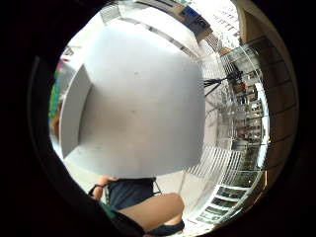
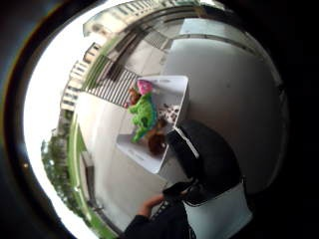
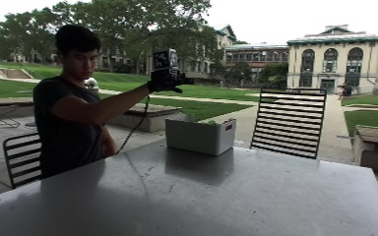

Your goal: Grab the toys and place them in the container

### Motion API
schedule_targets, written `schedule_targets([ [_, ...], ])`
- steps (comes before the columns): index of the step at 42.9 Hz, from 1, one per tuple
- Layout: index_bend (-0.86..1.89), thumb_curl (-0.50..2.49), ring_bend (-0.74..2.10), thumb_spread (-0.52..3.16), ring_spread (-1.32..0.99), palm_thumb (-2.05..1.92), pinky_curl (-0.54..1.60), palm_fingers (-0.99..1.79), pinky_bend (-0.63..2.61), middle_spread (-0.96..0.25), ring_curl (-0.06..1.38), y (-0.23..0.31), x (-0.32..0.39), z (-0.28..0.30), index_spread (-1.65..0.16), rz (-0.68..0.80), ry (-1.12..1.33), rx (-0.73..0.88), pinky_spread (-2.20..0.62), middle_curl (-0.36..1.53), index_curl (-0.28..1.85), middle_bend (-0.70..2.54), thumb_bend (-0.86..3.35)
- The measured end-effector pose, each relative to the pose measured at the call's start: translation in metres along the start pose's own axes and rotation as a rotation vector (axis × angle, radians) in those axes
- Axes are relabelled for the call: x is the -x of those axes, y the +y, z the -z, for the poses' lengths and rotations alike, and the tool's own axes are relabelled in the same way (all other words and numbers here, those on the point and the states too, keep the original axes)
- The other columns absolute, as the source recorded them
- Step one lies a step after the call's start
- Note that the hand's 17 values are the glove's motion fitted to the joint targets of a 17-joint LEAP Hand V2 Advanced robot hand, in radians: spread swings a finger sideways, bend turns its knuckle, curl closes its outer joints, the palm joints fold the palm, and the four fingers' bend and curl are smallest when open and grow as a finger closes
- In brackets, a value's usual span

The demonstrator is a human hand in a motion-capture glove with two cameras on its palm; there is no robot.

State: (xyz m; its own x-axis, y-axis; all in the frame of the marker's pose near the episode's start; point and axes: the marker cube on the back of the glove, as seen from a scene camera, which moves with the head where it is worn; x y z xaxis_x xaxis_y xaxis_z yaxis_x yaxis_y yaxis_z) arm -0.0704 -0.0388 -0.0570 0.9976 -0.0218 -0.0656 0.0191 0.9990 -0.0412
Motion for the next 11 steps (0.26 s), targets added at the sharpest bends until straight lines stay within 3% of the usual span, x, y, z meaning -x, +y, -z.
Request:
schedule_targets([
  [8,0.16,0.34,0.17,1.42,0.01,0.04,0.27,-0.11,0.63,0.08,0.26,0.010,-0.073,-0.024,-0.15,-0.060,0.004,0.015,-0.02,0.34,0.29,0.16,-0.01],
  [11,0.16,0.33,0.17,1.43,0.01,0.04,0.27,-0.11,0.62,0.08,0.26,0.027,-0.063,-0.026,-0.15,-0.039,-0.020,0.021,-0.01,0.34,0.30,0.17,-0.01],
])
